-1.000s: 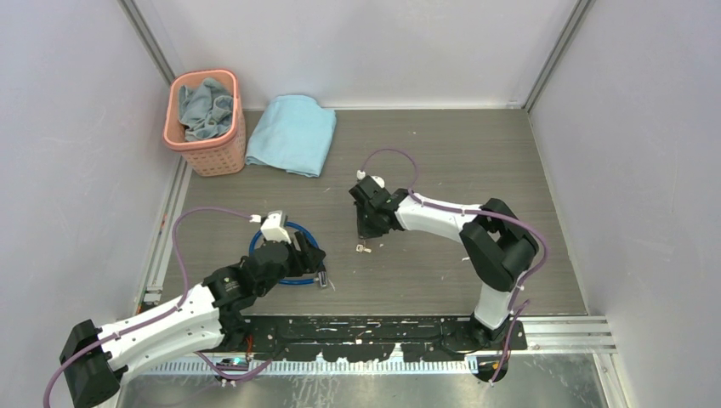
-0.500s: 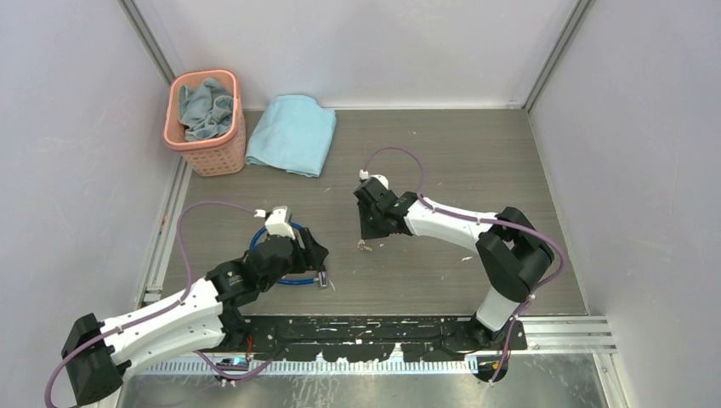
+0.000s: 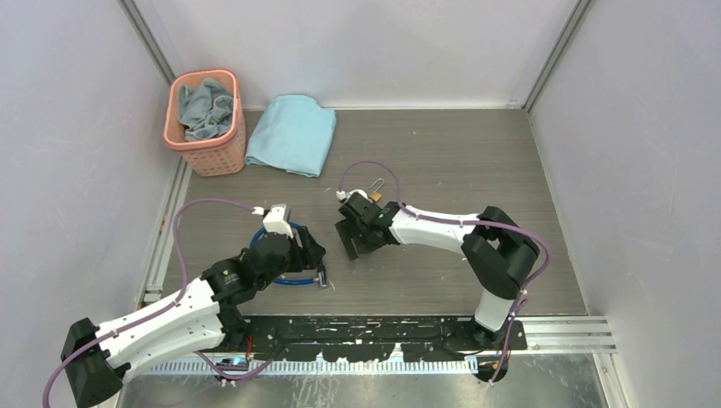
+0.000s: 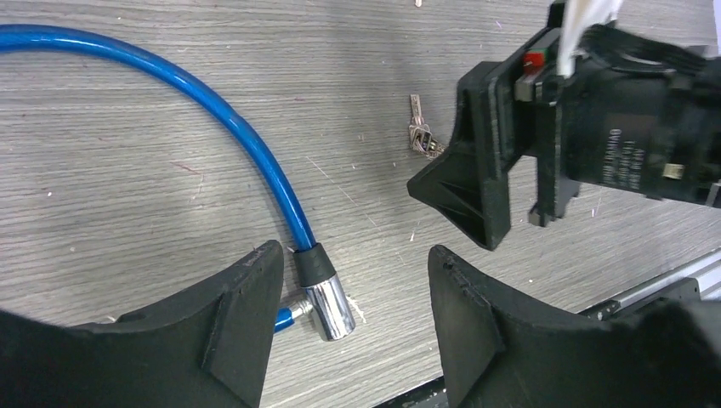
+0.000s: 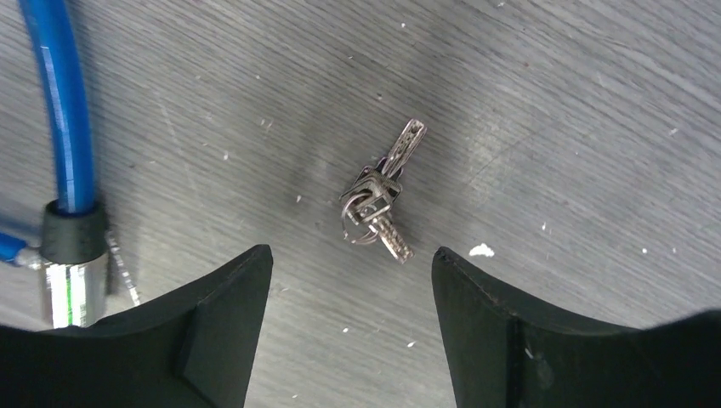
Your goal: Unlock with the key
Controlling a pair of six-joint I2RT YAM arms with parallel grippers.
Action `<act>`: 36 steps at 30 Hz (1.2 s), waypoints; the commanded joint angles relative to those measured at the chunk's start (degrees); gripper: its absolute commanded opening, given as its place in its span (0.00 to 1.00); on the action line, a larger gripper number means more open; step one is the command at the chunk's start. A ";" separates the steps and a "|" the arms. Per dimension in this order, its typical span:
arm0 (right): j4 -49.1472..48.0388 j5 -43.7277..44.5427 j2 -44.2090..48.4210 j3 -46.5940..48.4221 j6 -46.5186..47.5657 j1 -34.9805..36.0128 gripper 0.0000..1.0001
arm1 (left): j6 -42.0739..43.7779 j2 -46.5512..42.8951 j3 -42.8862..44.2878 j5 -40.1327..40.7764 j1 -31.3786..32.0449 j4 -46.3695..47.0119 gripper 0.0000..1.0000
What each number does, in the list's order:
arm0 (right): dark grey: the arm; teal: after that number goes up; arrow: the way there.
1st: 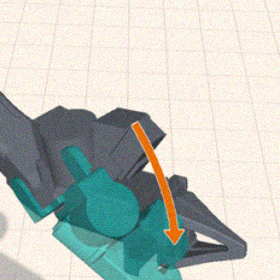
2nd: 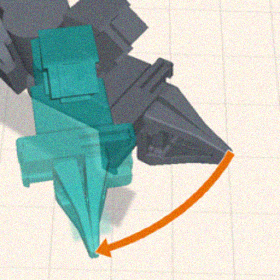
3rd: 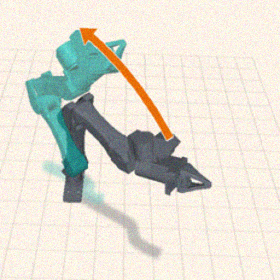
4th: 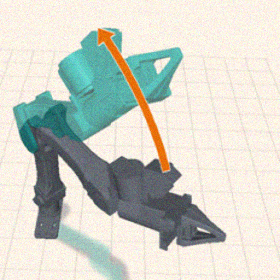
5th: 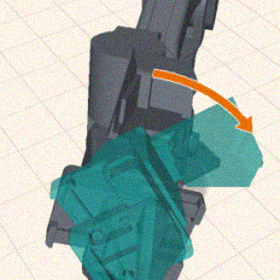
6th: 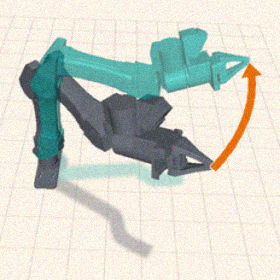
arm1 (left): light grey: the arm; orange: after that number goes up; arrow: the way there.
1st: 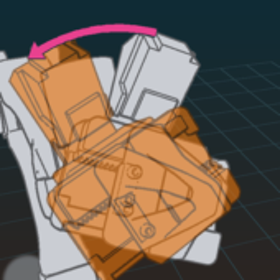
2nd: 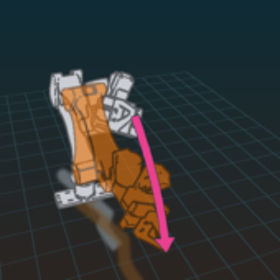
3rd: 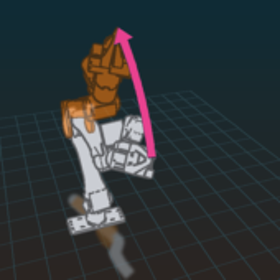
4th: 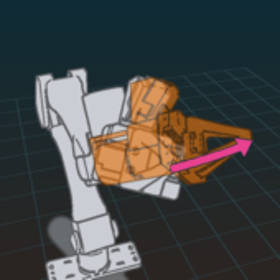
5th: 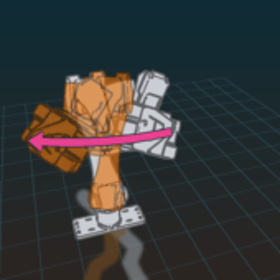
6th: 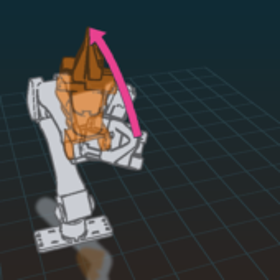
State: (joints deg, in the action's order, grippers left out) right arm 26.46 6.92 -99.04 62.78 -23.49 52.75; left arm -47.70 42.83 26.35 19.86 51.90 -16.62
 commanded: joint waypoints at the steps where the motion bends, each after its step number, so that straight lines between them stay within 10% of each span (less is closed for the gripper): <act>1: -2.98 -0.23 -2.90 1.46 6.79 -0.34 0.74 | 0.35 -1.58 1.16 -0.41 -0.40 -0.70 0.63; 15: -4.25 -9.34 0.08 -4.57 4.69 -0.26 0.50 | 0.42 -0.25 1.23 -0.83 -0.46 -0.20 0.63; 36: -4.87 4.54 -3.96 -5.53 2.52 -0.02 0.18 | -1.43 -0.75 -0.68 -2.32 -0.47 1.40 0.62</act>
State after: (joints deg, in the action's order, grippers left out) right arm 20.75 7.64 -99.96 58.28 -20.62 52.71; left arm -48.47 43.05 25.89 17.78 51.64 -17.43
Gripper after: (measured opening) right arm 0.220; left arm 0.621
